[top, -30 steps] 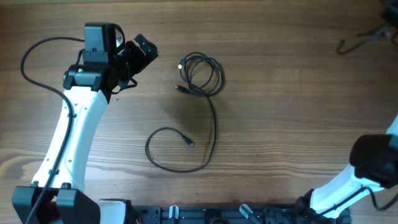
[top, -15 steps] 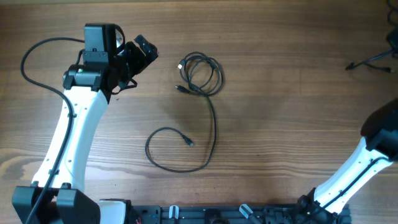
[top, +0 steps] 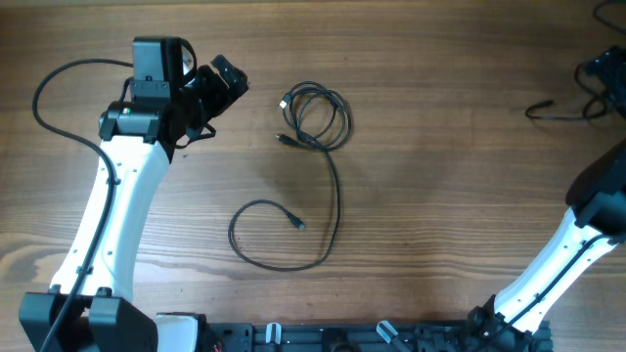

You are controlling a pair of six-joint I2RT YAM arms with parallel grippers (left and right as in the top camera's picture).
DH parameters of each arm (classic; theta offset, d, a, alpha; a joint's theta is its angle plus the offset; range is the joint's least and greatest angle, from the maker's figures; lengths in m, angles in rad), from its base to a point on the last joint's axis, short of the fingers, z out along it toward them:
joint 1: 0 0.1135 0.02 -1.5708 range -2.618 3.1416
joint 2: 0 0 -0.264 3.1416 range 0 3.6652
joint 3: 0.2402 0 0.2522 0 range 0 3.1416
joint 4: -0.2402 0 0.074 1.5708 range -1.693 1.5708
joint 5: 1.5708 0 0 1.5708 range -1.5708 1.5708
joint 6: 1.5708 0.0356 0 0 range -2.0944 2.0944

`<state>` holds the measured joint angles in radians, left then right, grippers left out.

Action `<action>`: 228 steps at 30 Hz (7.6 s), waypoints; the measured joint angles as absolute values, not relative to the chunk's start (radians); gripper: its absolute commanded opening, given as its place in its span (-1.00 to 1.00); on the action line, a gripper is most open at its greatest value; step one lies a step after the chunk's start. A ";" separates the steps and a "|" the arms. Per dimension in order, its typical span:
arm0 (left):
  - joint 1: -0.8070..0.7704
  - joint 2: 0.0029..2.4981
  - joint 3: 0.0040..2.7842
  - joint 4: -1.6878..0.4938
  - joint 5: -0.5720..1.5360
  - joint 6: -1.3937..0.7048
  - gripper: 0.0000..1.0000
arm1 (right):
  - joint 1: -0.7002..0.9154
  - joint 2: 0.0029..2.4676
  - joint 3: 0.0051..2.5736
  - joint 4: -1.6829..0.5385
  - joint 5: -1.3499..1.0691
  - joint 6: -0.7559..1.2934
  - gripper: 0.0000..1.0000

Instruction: Untangle cables

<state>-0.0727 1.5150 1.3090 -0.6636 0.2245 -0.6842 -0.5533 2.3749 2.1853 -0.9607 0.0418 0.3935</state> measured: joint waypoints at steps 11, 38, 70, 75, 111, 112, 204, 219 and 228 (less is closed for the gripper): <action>-0.073 1.515 1.309 -0.664 0.224 -0.682 0.99 | -0.555 2.337 2.271 -0.979 -0.080 0.260 0.99; -0.122 1.518 1.309 -0.706 0.220 -0.554 0.60 | -0.250 2.055 2.312 -1.229 -0.519 -0.024 0.80; -0.691 1.922 1.309 -0.711 0.062 -0.677 -0.16 | -0.164 2.055 2.310 -1.299 -0.418 0.022 0.80; -0.759 1.937 1.309 -0.719 0.003 -0.650 -0.42 | -0.164 2.055 2.310 -1.314 -0.417 0.022 0.79; -0.757 1.988 1.309 -0.725 -0.055 -0.653 -0.51 | -0.164 2.055 2.310 -1.343 -0.399 0.022 0.79; -0.756 1.999 1.309 -0.726 -0.055 -0.653 -0.53 | -0.164 2.055 2.310 -1.343 -0.399 0.022 0.79; -0.111 1.636 1.850 -0.532 1.162 -0.853 -0.92 | 0.205 2.234 2.304 -1.238 -0.894 -0.509 -0.77; -0.111 1.636 1.850 -0.521 1.162 -0.878 -0.92 | 0.202 2.257 2.299 -1.252 -0.969 -0.572 0.65; -0.111 1.636 1.850 -0.521 1.164 -0.897 -0.92 | 0.217 2.257 2.299 -1.206 -0.961 -0.677 -0.38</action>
